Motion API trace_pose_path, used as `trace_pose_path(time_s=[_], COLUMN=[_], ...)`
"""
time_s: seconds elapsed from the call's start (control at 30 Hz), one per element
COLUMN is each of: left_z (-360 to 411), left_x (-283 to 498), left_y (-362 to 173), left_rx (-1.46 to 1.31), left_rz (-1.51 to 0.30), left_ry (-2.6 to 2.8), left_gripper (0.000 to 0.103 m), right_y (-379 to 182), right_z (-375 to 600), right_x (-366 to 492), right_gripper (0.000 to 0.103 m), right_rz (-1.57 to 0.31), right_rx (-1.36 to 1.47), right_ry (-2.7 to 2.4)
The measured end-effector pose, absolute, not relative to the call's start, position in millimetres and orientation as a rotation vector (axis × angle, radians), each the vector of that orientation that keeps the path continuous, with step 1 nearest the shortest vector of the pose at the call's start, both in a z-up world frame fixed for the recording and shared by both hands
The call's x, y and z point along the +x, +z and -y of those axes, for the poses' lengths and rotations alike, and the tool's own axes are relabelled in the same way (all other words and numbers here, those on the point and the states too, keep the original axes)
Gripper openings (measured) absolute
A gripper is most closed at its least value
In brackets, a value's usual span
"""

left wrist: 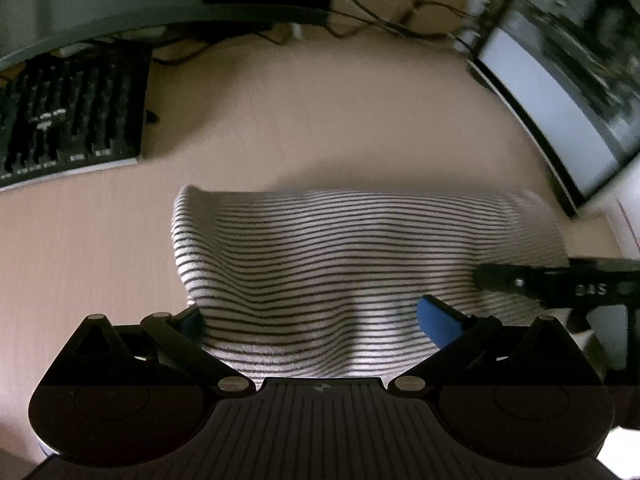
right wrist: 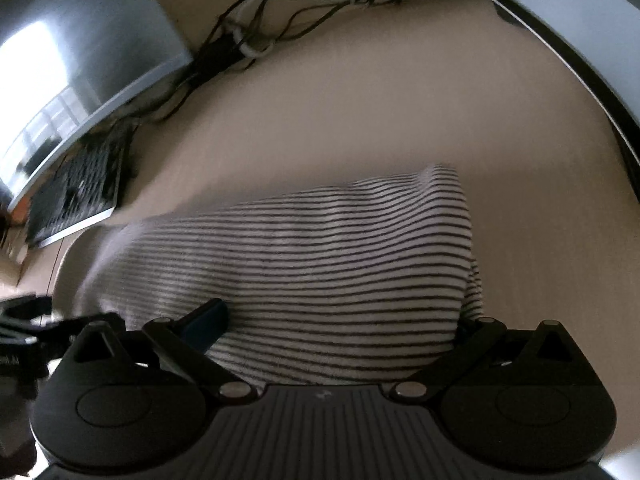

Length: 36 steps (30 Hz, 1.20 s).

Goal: Fold clothes

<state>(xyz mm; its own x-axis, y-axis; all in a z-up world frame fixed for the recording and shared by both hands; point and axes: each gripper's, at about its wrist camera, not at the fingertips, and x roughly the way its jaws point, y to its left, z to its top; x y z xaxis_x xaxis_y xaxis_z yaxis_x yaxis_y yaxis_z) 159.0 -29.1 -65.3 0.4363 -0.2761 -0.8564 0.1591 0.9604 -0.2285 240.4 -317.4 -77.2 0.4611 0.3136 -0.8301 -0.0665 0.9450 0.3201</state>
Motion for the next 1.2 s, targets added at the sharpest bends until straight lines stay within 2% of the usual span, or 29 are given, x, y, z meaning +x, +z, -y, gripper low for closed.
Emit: trace_pose_path(time_s=[0.37,0.47,0.6,0.63,0.67,0.7,0.83,0.97,1.0,1.07,1.13,1.2], left_z=[-2,-7,-24,-29,-33,-36,-44,-50,-52,-59,-62,-56], left_x=[119,110,95,94,95,95,95,83,83,83,90,100], left_y=[-67,-60,-45,-45,-45,-47,-55,-41,-38,-34,-34,-31], left_rx=[-0.185,-0.173,-0.15,-0.165,-0.187,-0.213,-0.261,-0.22,-0.209,-0.215,-0.282,-0.322], left_rz=[-1.125,-1.116,-1.035,-1.028,-1.026,-1.026,-1.057,-1.037,-1.014,-0.973,-0.965,-0.984], left_ry=[-0.27,-0.246,-0.212,-0.192,-0.177,-0.164,-0.127,-0.166,-0.162,-0.142,-0.149,-0.164], left_gripper=[0.103,0.103,0.103,0.103,0.103,0.103,0.103,0.103,0.103,0.103,0.103,0.103], right_y=[-35,-43,-75,-83,-90,-99,-136,-148,-148,-138,-127,-113], right_z=[262,261,248,245,243,244,238,222,217,218,214,214], right_x=[109,82,81,90,98,105,124,143,148,148,157,166], right_gripper=[0.103,0.103,0.102,0.093,0.074,0.067,0.065,0.066,0.062,0.029,0.022,0.021], right_rz=[-0.806,-0.856,-1.0,-1.027,-1.052,-1.069,-1.131,-1.156,-1.139,-1.086,-1.042,-0.998], right_rx=[0.153,0.288,0.613,0.652,0.685,0.728,0.878,0.931,0.926,0.849,0.753,0.734], right_ry=[0.13,0.164,0.291,0.3,0.305,0.318,0.225,0.21,0.221,0.26,0.288,0.31])
